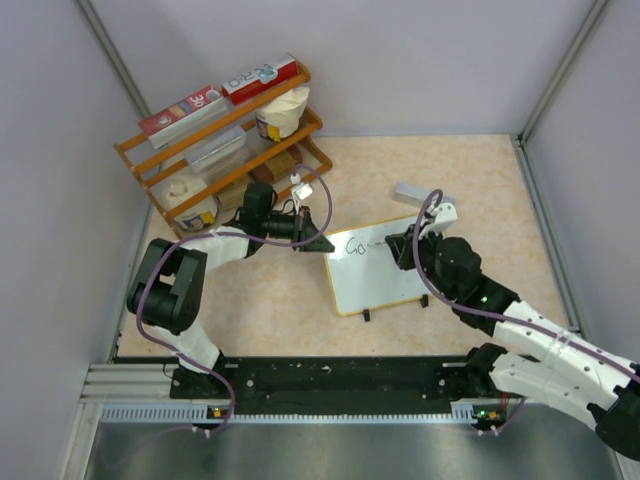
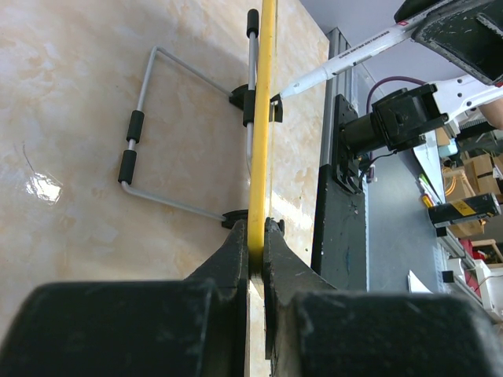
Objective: Write a sentence on the whiteboard
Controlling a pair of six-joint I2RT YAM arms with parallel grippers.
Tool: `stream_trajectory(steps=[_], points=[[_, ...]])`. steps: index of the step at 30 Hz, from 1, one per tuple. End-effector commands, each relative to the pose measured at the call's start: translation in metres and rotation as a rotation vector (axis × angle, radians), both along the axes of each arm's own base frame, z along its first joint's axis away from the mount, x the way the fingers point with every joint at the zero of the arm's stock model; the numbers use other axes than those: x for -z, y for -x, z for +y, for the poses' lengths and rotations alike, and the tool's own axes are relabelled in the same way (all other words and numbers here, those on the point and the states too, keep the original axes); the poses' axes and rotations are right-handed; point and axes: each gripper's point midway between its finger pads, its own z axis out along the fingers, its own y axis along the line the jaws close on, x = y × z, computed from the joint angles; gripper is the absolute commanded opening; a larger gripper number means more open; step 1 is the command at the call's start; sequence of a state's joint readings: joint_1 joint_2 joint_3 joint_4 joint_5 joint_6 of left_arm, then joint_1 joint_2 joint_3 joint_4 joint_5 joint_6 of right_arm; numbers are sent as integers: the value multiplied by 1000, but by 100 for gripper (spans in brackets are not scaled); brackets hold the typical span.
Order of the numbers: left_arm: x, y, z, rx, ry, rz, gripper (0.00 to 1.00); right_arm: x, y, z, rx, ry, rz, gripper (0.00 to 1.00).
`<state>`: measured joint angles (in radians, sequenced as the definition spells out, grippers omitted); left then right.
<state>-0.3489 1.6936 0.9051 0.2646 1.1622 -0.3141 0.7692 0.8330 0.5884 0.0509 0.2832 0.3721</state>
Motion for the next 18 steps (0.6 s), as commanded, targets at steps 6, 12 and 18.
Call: stream_trajectory(steps=[6,12,18], points=[[12,11,-7,61,-13,-38,0,-8,-3,-12,61,-39,-25,0],[12,11,-8,62,-15,-39,0,-5,-3,-8,39,-35,-19,0],[13,11,-8,62,-15,-37,0,3,0,-3,9,-21,1,0]])
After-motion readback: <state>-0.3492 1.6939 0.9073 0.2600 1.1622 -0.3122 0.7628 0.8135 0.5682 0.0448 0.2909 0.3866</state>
